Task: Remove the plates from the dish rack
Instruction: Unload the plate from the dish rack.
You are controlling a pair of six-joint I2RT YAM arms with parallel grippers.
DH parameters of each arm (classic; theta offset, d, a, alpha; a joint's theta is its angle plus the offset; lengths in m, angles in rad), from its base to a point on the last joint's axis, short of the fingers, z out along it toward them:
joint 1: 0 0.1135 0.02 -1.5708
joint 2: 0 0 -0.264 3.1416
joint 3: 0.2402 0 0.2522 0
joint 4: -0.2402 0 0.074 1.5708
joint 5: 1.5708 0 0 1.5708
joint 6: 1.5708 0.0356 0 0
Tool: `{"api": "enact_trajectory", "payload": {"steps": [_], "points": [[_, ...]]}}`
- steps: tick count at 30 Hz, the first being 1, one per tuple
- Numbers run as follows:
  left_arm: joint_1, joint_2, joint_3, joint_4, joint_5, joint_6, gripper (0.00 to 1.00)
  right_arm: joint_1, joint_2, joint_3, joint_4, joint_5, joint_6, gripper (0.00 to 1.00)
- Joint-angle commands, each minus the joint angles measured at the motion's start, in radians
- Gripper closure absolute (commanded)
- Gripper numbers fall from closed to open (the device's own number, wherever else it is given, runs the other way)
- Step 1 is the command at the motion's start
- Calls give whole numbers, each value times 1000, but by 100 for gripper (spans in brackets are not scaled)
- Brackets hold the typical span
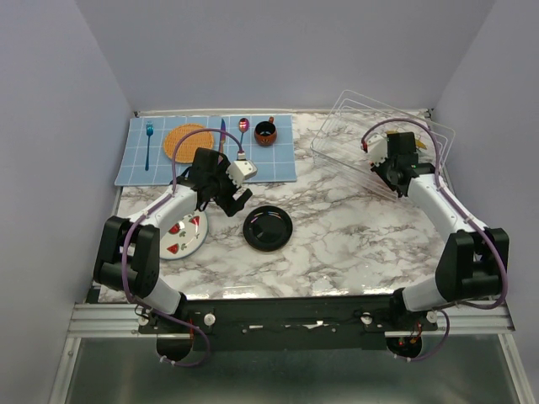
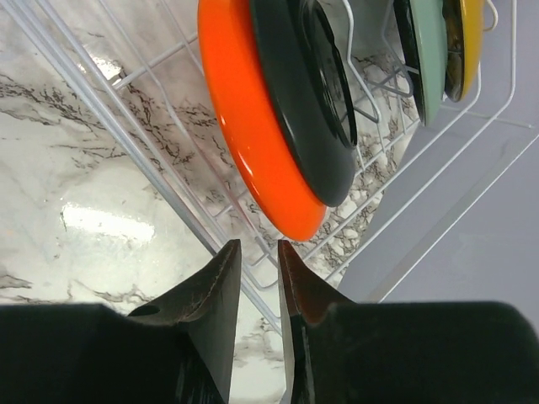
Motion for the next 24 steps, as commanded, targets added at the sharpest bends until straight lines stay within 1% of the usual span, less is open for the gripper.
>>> {"api": "enact_trajectory", "payload": {"steps": [1, 11, 24], "points": [[-7, -11, -10, -2, -10, 9, 1, 2, 19, -17, 37, -34, 24, 67], [-7, -6, -14, -4, -8, 12, 1, 2, 60, 2, 66, -34, 19, 67], [-7, -3, -15, -4, -3, 9, 1, 1, 82, -4, 135, 23, -33, 67]]}}
